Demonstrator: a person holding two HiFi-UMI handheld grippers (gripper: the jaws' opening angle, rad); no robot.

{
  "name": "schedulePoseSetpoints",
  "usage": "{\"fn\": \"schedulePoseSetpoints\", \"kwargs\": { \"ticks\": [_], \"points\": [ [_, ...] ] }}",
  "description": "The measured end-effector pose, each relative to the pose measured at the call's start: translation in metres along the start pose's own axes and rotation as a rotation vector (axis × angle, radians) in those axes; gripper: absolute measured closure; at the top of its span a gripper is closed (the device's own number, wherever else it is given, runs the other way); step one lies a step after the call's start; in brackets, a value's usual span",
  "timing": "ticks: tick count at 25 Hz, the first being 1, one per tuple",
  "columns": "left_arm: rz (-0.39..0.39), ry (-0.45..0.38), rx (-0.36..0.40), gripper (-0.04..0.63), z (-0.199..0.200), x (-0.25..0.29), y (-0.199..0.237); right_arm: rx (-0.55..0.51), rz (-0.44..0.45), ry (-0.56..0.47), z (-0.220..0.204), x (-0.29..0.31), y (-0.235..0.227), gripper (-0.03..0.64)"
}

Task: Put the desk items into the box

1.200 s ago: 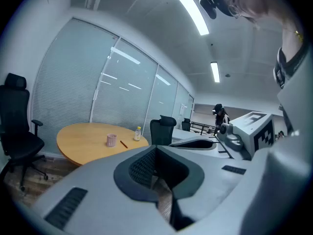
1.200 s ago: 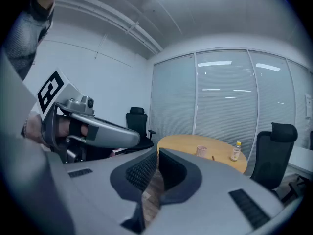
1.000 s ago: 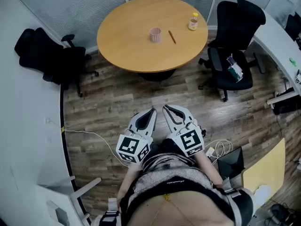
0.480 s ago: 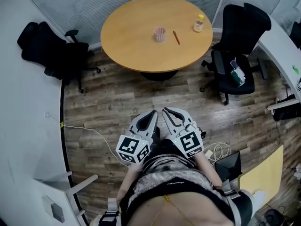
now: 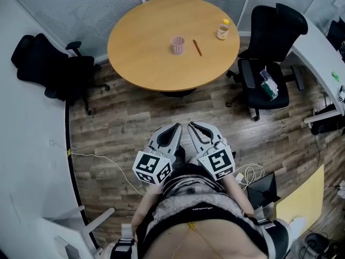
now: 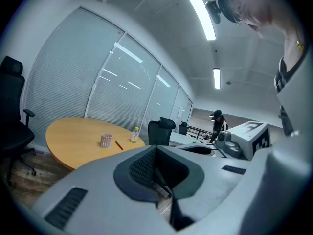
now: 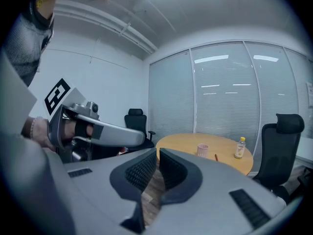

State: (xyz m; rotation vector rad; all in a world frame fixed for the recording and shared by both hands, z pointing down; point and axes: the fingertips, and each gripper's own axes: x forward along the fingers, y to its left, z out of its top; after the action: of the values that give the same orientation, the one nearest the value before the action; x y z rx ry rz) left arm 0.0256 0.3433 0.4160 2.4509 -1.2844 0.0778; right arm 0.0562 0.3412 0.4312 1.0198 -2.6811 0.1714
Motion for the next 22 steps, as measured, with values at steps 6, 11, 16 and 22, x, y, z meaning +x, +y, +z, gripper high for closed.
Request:
{"fn": "schedulePoseSetpoints", "kwargs": {
  "ticks": [6,11,16,22],
  "points": [
    [-0.036,0.015,0.009,0.577,0.016,0.031,0.032,0.003,-0.044,-0.007,0.015,0.035,-0.029,0.584],
    [-0.064,0.019,0.011,0.577,0.032,0.051,0.062,0.005,-0.073,-0.013,0.029,0.067,-0.046,0.584],
    [-0.091,0.021,0.01,0.577,0.042,0.062,0.087,0.013,-0.102,-0.004,0.035,0.093,-0.055,0.584],
    [-0.119,0.031,-0.001,0.577,0.046,0.069,0.113,0.02,-0.121,0.011,0.036,0.12,-0.058,0.584]
  ]
}}
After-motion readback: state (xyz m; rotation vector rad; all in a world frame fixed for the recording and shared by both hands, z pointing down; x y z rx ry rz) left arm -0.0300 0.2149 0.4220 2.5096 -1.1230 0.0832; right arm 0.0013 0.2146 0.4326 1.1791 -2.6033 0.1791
